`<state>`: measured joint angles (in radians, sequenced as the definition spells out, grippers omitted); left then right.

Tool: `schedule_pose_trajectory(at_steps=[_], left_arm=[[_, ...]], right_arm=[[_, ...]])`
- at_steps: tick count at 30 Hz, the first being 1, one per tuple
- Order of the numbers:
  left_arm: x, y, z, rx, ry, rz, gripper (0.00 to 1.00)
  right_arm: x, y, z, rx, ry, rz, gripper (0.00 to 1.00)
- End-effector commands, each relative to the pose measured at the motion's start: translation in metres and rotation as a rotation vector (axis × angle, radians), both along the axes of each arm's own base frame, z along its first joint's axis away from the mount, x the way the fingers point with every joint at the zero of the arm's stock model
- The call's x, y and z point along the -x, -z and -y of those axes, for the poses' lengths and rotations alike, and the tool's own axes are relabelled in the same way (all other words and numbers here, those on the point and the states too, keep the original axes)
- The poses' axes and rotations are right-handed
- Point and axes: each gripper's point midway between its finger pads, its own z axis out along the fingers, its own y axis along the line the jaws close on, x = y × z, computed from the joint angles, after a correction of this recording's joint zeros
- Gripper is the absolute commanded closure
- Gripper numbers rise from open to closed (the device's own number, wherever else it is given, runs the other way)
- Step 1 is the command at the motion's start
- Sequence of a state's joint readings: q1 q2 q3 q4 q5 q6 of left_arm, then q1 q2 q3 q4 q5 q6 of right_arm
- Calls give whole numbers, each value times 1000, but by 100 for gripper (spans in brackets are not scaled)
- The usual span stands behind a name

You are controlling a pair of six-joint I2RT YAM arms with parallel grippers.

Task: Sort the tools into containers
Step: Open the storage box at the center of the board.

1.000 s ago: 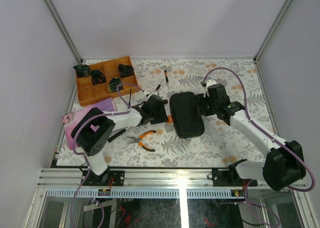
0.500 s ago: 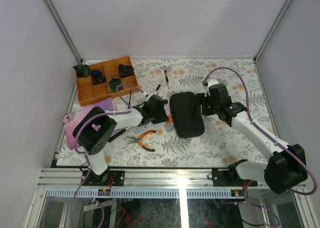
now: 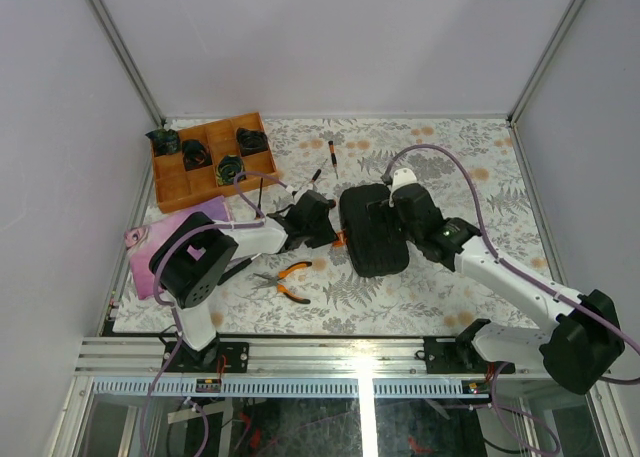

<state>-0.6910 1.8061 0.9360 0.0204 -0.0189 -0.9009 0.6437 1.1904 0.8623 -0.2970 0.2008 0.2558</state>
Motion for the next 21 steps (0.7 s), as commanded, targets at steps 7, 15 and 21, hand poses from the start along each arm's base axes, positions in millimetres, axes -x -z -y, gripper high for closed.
schedule_pose_trajectory(at_steps=[7,15,21], left_arm=[[24,37,-16,-55,-12,-90,80],[29,42,-17,-47,-9,-98,87],[30,44,-18,-49,-9,-99,90]], right_arm=[[12,9,-36,116,-103,118,1],[24,31,-65,177,-184,117,1],[22,47,-63,258,-163,113,1]])
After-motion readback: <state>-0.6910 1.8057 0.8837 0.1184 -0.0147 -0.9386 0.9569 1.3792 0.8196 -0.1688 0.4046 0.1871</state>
